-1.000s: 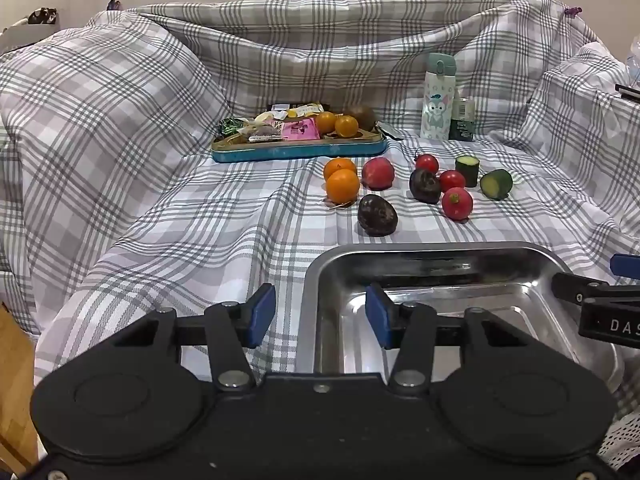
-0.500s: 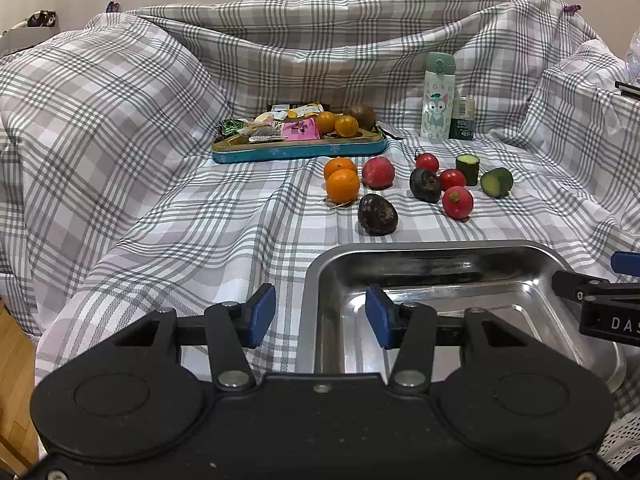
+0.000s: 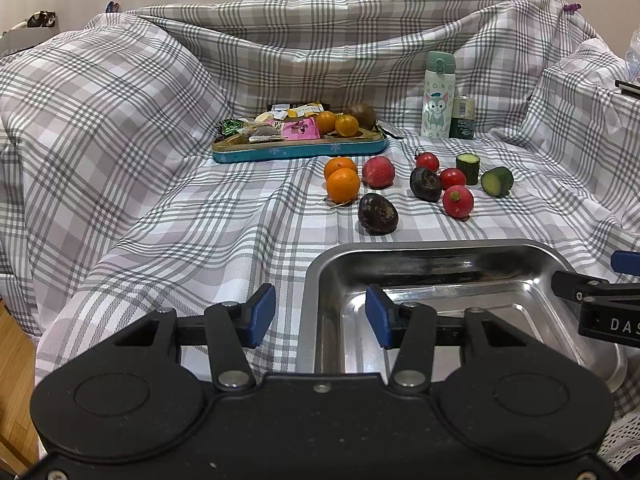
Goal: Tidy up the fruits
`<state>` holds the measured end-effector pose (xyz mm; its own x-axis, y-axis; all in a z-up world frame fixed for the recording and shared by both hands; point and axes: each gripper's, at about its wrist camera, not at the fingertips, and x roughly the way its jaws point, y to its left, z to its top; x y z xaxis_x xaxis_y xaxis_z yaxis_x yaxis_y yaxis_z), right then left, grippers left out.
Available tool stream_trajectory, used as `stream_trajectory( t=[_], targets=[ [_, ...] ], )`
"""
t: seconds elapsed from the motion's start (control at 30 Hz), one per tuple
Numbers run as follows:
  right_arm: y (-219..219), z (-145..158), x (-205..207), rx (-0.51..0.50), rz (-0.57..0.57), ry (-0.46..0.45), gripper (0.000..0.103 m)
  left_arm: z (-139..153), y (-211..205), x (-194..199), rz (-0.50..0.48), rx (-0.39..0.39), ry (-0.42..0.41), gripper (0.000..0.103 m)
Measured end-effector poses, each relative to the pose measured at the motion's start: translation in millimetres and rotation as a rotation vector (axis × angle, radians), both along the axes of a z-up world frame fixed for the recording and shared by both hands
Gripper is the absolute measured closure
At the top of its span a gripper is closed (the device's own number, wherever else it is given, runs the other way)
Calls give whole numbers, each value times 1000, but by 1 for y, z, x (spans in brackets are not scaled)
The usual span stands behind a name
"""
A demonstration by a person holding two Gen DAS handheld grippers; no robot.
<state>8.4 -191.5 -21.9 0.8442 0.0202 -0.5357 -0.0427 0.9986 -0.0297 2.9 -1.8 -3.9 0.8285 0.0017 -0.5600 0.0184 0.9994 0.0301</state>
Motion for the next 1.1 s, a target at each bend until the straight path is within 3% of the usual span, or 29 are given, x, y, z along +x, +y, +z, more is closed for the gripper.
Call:
stream_trajectory(
  t=[1.1],
  targets=[
    [2,0,-1,-5,1,0,21,-2,-2,-1,0,6,0,47]
  ],
)
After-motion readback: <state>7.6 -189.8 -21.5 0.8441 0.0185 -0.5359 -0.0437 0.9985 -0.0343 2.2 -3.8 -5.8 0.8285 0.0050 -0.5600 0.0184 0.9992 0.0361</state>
